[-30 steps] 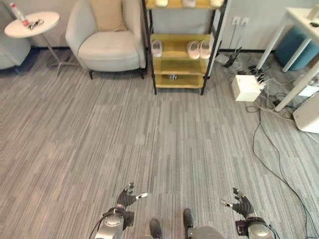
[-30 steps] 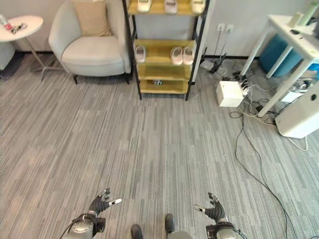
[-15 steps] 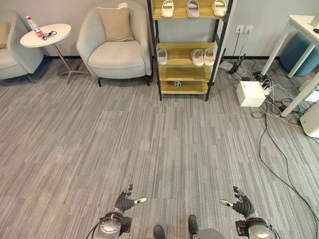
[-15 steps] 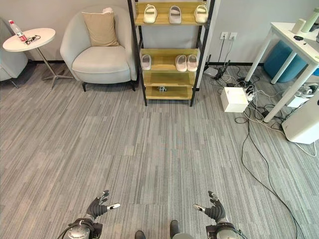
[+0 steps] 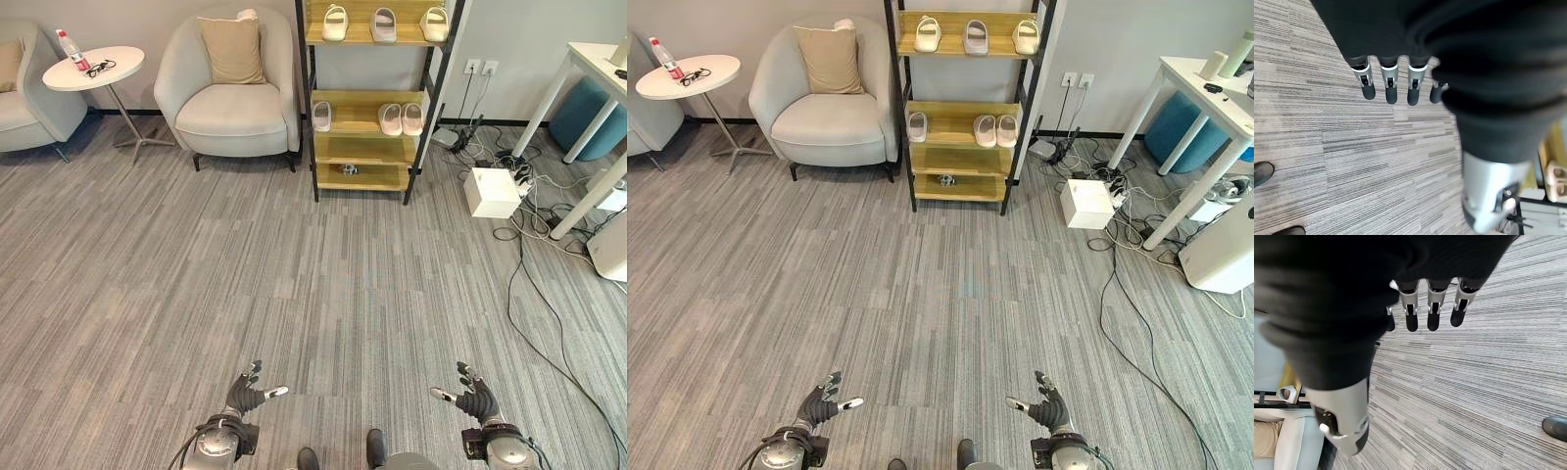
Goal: Arrange the slippers neatly on the shoe rack.
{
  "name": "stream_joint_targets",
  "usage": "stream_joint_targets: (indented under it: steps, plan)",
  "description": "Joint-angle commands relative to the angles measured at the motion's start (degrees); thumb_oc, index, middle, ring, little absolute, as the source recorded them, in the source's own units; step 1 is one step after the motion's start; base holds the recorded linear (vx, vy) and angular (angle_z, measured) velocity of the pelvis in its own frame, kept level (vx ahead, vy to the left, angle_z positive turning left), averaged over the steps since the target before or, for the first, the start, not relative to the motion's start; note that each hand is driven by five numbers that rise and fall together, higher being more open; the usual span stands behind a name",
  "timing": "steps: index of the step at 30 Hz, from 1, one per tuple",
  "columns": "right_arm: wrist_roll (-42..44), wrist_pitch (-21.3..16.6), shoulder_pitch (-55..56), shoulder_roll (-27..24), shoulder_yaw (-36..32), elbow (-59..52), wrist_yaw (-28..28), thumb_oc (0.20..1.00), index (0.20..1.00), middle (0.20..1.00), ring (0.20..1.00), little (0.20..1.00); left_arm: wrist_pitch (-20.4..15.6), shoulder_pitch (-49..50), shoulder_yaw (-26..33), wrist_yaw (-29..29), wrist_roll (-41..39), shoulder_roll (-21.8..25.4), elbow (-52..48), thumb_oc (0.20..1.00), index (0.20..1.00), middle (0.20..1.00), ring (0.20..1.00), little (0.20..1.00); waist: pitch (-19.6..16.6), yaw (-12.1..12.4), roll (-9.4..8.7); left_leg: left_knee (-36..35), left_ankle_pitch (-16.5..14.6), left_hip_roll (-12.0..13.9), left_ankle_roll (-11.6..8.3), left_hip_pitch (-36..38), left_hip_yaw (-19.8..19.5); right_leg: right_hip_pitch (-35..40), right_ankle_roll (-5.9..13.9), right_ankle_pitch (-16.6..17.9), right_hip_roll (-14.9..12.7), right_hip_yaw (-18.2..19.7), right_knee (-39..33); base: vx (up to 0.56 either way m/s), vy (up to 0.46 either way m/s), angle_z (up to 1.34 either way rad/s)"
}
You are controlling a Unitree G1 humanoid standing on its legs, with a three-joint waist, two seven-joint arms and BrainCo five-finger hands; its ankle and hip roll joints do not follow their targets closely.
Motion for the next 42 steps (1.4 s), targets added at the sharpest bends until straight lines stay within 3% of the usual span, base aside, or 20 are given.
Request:
stream_joint_targets:
  steps: [1, 2, 3, 6, 10, 14, 19, 20, 23, 25, 26, 29, 31, 33, 34, 36, 37, 42]
  plan:
    - [3.52, -2.79, -4.14, -0.85, -2.75, -1.44, -1.13, 1.0, 1.0, 1.0, 1.0, 1.0, -1.61, -3.27, 0.91, 0.21, 2.02, 2.75, -2.31, 1.0, 1.0, 1.0, 1.0, 1.0, 1.72, 0.79, -1.9, 0.29, -5.36, 2.02, -3.3, 1.44, 1.59, -3.0, 8.55, -9.19, -6.14, 3.03, 10.44, -0.07, 0.196, -0.09]
    - [3.04, -2.72, -4.48, -1.04, -3.06, -2.66, -1.42, 1.0, 1.0, 1.0, 1.0, 1.0, -1.43, -3.65, 1.32, 0.0, 2.27, 3.17, -2.92, 1.0, 1.0, 1.0, 1.0, 1.0, 2.69, 0.74, -1.86, 0.87, -5.72, 1.73, -2.93, 1.15, 2.04, -6.13, 10.33, -8.12, -7.02, 2.57, 16.05, -0.05, 0.198, -0.07]
    - [2.9, -2.86, -4.5, -1.1, -3.26, -3.2, -1.59, 1.0, 1.0, 1.0, 1.0, 1.0, -1.42, -4.0, 1.28, 0.01, 2.54, 3.35, -2.9, 1.0, 1.0, 1.0, 1.0, 1.0, 3.18, 0.52, -1.54, 1.39, -5.96, 1.79, -2.82, 1.19, 2.17, -7.12, 10.76, -7.8, -7.31, 2.32, 18.54, -0.02, 0.103, -0.06]
    - [3.07, -3.2, -4.04, -0.66, -3.59, -4.45, -1.42, 1.0, 1.0, 1.0, 1.0, 1.0, -1.46, -5.15, 1.26, 0.12, 2.94, 3.23, -2.82, 1.0, 1.0, 1.0, 1.0, 1.0, 3.61, -0.36, -0.84, 2.31, -7.05, 1.82, -3.16, 1.82, 2.09, -9.86, 10.49, -7.53, -8.17, 2.04, 22.43, 0.12, 0.031, 0.13]
    - [2.92, -3.49, -3.78, -1.16, -4.07, -5.65, -1.31, 1.0, 1.0, 1.0, 1.0, 1.0, -1.89, -6.54, 0.74, -0.18, 2.83, 3.3, -4.22, 1.0, 1.0, 1.0, 1.0, 1.0, 3.81, -1.56, -0.27, 1.92, -7.88, 1.62, -4.07, 3.47, 1.83, -9.88, 9.43, -7.07, -9.93, -2.28, 16.82, 0.18, -0.073, 0.25]
    - [1.27, -3.53, -2.49, -2.15, -4.56, -7.16, -1.57, 1.0, 1.0, 1.0, 1.0, 1.0, -2.09, -8.75, 0.03, -0.07, 2.83, 2.87, -2.89, 1.0, 1.0, 1.0, 1.0, 1.0, 4.45, -3.36, -0.66, 1.93, -9.91, 1.75, -5.51, 7.29, 2.32, -12.06, 9.47, -4.14, -10.67, -7.02, 9.75, 0.2, -0.173, 0.16]
    - [1.12, -4.23, 0.35, -3.08, -5.75, -9.49, -0.94, 1.0, 1.0, 1.0, 1.0, 1.0, -2.5, -9.1, -0.31, -0.34, 2.84, 2.22, -1.91, 1.0, 1.0, 1.0, 1.0, 1.0, 3.65, -5.31, -0.93, 4.39, -11.1, 2.56, -6.72, 8.14, 2.25, -10.95, 8.47, -4.25, -9.92, -6.47, 9.68, 0.16, -0.191, 0.4]
    - [1.37, -4.77, 1.36, -4.21, -6.32, -10.41, -0.33, 1.0, 1.0, 1.0, 1.0, 1.0, -2.57, -8.61, 0.1, -0.41, 1.71, 1.4, -1.66, 1.0, 1.0, 1.0, 1.0, 1.0, 3.2, -6.28, -0.47, 9.18, -9.52, 4.62, -8.66, 7.44, 2.71, -9.12, 6.57, -5.72, -8.16, -6.07, 9.68, 0.17, -0.263, 0.25]
    - [1.74, -5.02, 1.78, -5.43, -6.46, -10.69, 0.4, 1.0, 1.0, 1.0, 1.0, 1.0, -2.56, -8.5, 0.15, -0.5, 0.15, 0.74, -0.32, 1.0, 1.0, 1.0, 1.0, 1.0, 3.35, -6.45, -0.75, 20.68, -3.86, 6.52, -10.61, 3.12, 1.54, -6.24, 3.75, -7.97, -5.7, -4.45, 9.53, 0.18, -0.289, 0.08]
    - [2.42, -4.92, 1.71, -6.79, -6.76, -10.56, 0.5, 1.0, 1.0, 1.0, 1.0, 1.0, -2.43, -9.17, -0.17, -0.01, 0.18, 0.68, 0.69, 1.0, 1.0, 1.0, 1.0, 1.0, 4.34, -5.49, -2.36, 31.94, 0.26, 6.33, -11.18, -2.7, -0.51, -4.42, 1.57, -10.06, -4.84, -2.26, 10.11, 0.23, -0.326, -0.45]
    - [2.64, -4.74, 1.67, -6.83, -6.59, -9.99, 0.33, 1.0, 1.0, 1.0, 1.0, 1.0, -2.34, -9.51, -0.53, 0.17, 0.5, 0.67, 0.75, 1.0, 1.0, 1.0, 1.0, 1.0, 4.6, -5.12, -2.77, 32.37, -0.49, 6.85, -10.26, -4.63, 0.16, -3.85, 1.34, -10.92, -4.77, -1.91, 10.31, 0.28, -0.278, -0.54]
    - [2.95, -4.44, 1.7, -6.81, -6.53, -8.99, 0.1, 1.0, 1.0, 1.0, 1.0, 1.0, -2.28, -9.4, -1.02, 0.04, 0.83, 0.33, 0.67, 1.0, 1.0, 1.0, 1.0, 1.0, 4.66, -4.22, -2.75, 29.56, -2.68, 7.91, -8.46, -7.01, 2.46, -2.08, 1.27, -12.33, -4.54, -1.17, 10.1, 0.2, -0.052, -0.21]
    - [3.09, -4.29, 1.58, -6.9, -6.42, -7.79, -0.08, 1.0, 1.0, 1.0, 1.0, 1.0, -2.07, -9.05, -1.8, -0.09, 1.39, -0.07, 0.85, 1.0, 1.0, 1.0, 1.0, 1.0, 4.58, -3.54, -2.85, 23.69, -3.55, 9.42, -7.41, -9.64, 4.14, -0.81, 1.57, -13.32, -4.53, -1.0, 9.65, 0.24, 0.023, -0.22]
    - [2.9, -4.12, 1.38, -7.18, -6.11, -7.2, -0.62, 1.0, 1.0, 1.0, 1.0, 1.0, -1.72, -8.86, -2.4, 0.08, 1.82, -0.58, 1.06, 1.0, 1.0, 1.0, 1.0, 1.0, 4.77, -2.64, -1.86, 13.24, 2.09, 11.85, -8.57, -10.73, 5.08, 1.19, 2.36, -14.33, -4.0, -0.98, 8.81, 0.35, 0.116, -0.19]
    - [2.62, -3.81, 0.82, -7.35, -5.98, -6.79, -1.61, 1.0, 1.0, 1.0, 1.0, 1.0, -1.35, -9.12, -2.77, 0.42, 1.95, -0.87, 1.12, 1.0, 1.0, 1.0, 1.0, 1.0, 4.91, -2.08, -1.67, 6.1, 5.92, 14.5, -9.54, -12.8, 5.57, 3.4, 3.24, -14.84, -4.4, -1.4, 7.45, 0.45, 0.16, -0.23]
    - [2.23, -3.73, 1.48, -6.74, -5.88, -7.36, -0.47, 1.0, 1.0, 1.0, 1.0, 1.0, -1.35, -7.31, -2.07, 0.1, 2.93, -0.69, 0.96, 1.0, 1.0, 1.0, 1.0, 1.0, 3.28, -2.3, -0.41, 1.59, 7.44, 14.05, -9.96, -9.74, 8.49, 5.5, 4.72, -15.24, -4.6, -1.0, 6.45, 0.53, 0.224, -0.3]
    - [2.04, -3.69, 1.41, -6.68, -5.8, -7.23, -0.42, 1.0, 1.0, 1.0, 1.0, 1.0, -1.41, -7.1, -2.19, -0.04, 3.14, -0.73, 0.81, 1.0, 1.0, 1.0, 1.0, 1.0, 2.84, -2.2, -0.4, 2.56, 7.39, 13.51, -9.81, -9.83, 8.88, 6.37, 5.01, -15.25, -5.17, -0.57, 5.95, 0.48, 0.225, -0.33]
    - [1.37, -2.97, 0.37, -5.01, -4.35, -7.72, 1.23, 1.0, 1.0, 1.0, 1.0, 1.0, -1.43, -5.58, -1.17, -0.76, 3.08, 0.54, -0.5, 1.0, 1.0, 1.0, 1.0, 1.0, 1.08, -1.0, -1.89, 6.09, 3.85, 9.88, -7.35, -10.07, 10.36, 6.06, 7.02, -14.39, -8.38, 2.18, 8.66, 0.31, 0.18, -0.41]
